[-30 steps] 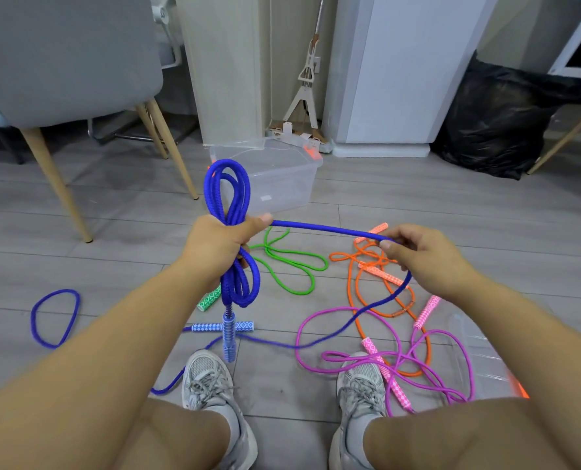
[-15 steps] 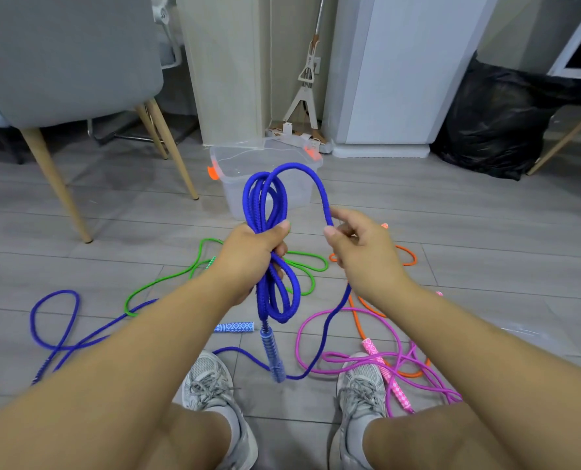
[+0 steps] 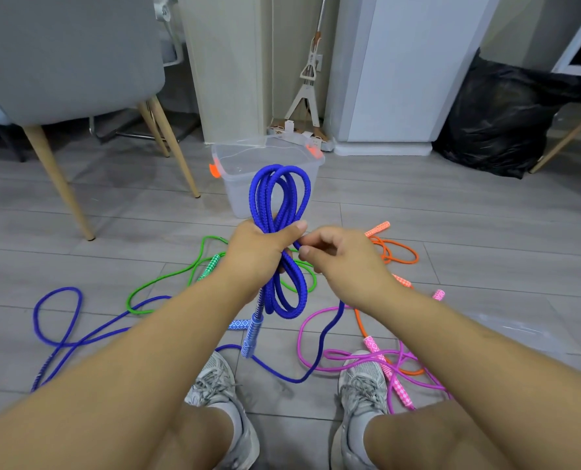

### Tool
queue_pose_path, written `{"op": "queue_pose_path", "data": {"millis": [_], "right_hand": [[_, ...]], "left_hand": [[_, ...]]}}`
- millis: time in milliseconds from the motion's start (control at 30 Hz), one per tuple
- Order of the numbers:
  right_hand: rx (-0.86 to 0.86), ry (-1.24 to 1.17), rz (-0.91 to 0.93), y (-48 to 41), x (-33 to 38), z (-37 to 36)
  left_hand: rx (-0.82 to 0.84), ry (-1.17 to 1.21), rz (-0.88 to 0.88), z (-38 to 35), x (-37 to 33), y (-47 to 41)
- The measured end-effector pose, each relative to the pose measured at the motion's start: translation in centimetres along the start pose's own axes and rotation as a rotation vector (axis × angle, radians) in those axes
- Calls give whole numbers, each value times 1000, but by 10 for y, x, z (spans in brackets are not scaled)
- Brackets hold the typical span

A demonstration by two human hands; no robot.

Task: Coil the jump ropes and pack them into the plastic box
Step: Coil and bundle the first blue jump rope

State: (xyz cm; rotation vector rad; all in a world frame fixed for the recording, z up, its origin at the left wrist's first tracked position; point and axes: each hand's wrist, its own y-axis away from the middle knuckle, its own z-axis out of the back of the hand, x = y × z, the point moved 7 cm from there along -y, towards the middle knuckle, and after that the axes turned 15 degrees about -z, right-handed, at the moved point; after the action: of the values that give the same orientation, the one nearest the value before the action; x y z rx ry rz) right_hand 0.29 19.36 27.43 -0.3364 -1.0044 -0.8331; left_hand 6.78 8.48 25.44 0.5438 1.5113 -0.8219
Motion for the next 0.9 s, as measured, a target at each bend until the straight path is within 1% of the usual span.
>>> {"op": "queue_pose_path", "data": {"millis": [100,200,300,467,567,767,900], "right_hand": [[46,-32,-20,-2,-5,0],[134,-68,-28,-5,-15,-2],[178,-15,-43,-9,-32,5],[130,159,-109,-21,-70,31],[122,189,-151,-27,-85,38],[144,254,-139,-30,-91,29],[137,352,-127,-30,-93,29]], "left_hand": [[-18,-5,17,3,0,0],[-20,9,18,6,-3,1],[-72,70,34,13,-7,0],[-163,166,22,34,-11,-3],[-181,158,22,37,-9,-3],[-290,186,15,50,-9,-8],[-340,216,-6,64,-10,-11]]}}
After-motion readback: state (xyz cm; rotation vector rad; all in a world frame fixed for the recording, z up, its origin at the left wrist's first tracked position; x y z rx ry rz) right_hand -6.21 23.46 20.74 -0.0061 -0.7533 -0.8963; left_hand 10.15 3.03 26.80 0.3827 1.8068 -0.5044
